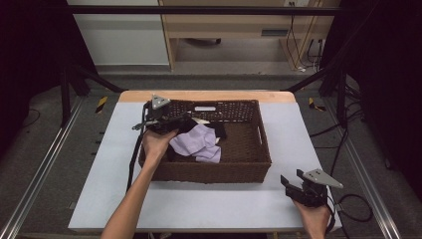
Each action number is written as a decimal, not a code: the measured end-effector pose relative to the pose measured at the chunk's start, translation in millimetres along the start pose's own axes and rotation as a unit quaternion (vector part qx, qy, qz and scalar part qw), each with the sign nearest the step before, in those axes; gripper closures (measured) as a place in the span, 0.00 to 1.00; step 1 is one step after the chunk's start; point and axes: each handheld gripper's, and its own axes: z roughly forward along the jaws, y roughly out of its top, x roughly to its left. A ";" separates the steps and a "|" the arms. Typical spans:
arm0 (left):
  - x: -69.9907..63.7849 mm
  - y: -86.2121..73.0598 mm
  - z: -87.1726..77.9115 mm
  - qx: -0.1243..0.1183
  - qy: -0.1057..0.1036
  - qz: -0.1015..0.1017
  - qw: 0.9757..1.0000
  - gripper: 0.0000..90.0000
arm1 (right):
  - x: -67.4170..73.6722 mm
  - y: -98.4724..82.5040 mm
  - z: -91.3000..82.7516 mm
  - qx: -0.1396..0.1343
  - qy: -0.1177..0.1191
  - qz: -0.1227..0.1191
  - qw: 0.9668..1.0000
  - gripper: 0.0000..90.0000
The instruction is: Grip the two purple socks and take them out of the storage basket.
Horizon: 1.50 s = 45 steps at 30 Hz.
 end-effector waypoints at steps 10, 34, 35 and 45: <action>2.2 -4.5 21.5 0.056 0.013 0.023 0.998 0.44 | -0.2 -0.3 0.1 0.001 0.001 0.000 1.000 0.39; -1.3 -24.7 49.2 0.182 -0.013 0.068 0.981 0.46 | -1.0 -1.4 0.5 0.004 -0.002 -0.001 1.000 0.39; -1.6 -25.8 50.5 0.193 -0.015 0.069 0.979 0.46 | -1.1 -1.5 0.9 0.003 -0.003 -0.003 1.000 0.39; -1.3 -28.0 54.2 0.236 -0.018 0.061 0.970 0.51 | -0.7 -1.3 0.3 0.004 -0.002 0.000 1.000 0.39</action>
